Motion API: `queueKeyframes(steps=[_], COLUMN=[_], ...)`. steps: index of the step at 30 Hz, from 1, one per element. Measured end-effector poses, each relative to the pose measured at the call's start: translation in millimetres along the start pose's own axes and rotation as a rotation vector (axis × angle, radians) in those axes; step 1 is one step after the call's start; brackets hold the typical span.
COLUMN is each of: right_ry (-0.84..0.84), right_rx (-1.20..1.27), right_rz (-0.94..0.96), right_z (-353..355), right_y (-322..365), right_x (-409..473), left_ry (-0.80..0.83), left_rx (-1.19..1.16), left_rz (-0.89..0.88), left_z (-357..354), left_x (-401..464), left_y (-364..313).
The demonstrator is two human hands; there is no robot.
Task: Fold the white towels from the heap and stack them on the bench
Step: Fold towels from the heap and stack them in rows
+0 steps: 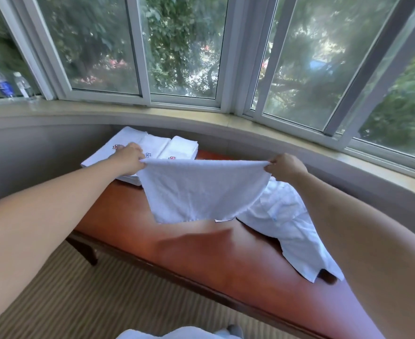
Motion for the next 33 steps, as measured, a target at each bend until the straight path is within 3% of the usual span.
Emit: queueKeyframes(steps=[4, 6, 8, 9, 13, 16, 19, 21, 25, 29, 33], right_ry=[0.376, 0.605, 0.722, 0.733, 0.647, 0.452, 0.268, 0.27, 0.375, 0.661, 0.775], right_rx=[0.104, 0.075, 0.1, 0.122, 0.188, 0.233, 0.343, 0.433, 0.443, 0.32, 0.221], right_rz=[-0.107, -0.221, -0.319, -0.351, -0.413, -0.423, -0.392, -0.345, -0.297, -0.362, -0.395], right_z=[-44, -64, -72, -71, -64, -70, -98, -130, -218, -295, -339], right_y=[-13, -23, -32, -35, -32, -26, -20, -14, -18, -45, -68], right_x=[-27, -46, -54, -53, -25, 15, 50, 57, 44, 13, 0], left_ry=[0.301, 0.573, 0.823, 0.857, 0.608, 0.346, 0.025, -0.055, 0.139, 0.447, 0.596], left_rx=[-0.064, -0.069, -0.123, -0.151, -0.272, -0.42, -0.698, -0.712, -0.681, -0.602, -0.602], left_rz=[-0.013, 0.049, 0.111, 0.135, 0.243, 0.287, 0.389, 0.408, 0.471, 0.529, 0.599], left_z=[-47, -66, -76, -76, -63, -62, -81, -108, -192, -270, -322], left_x=[-18, -32, -43, -42, -3, 32, 54, 57, 44, 12, -12], left_y=[9, 13, 12, 12, 14, 15, 15, 9, -1, 2, 1])
Point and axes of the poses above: each hand's wrist, its own x-axis towards the middle knuckle, its own z-axis out of the back of the hand, y = z × x, the point moved 6 cm from there along x, towards the middle knuckle, and after that the axes turned 4 degrees about -y, right-handed, at the moved point
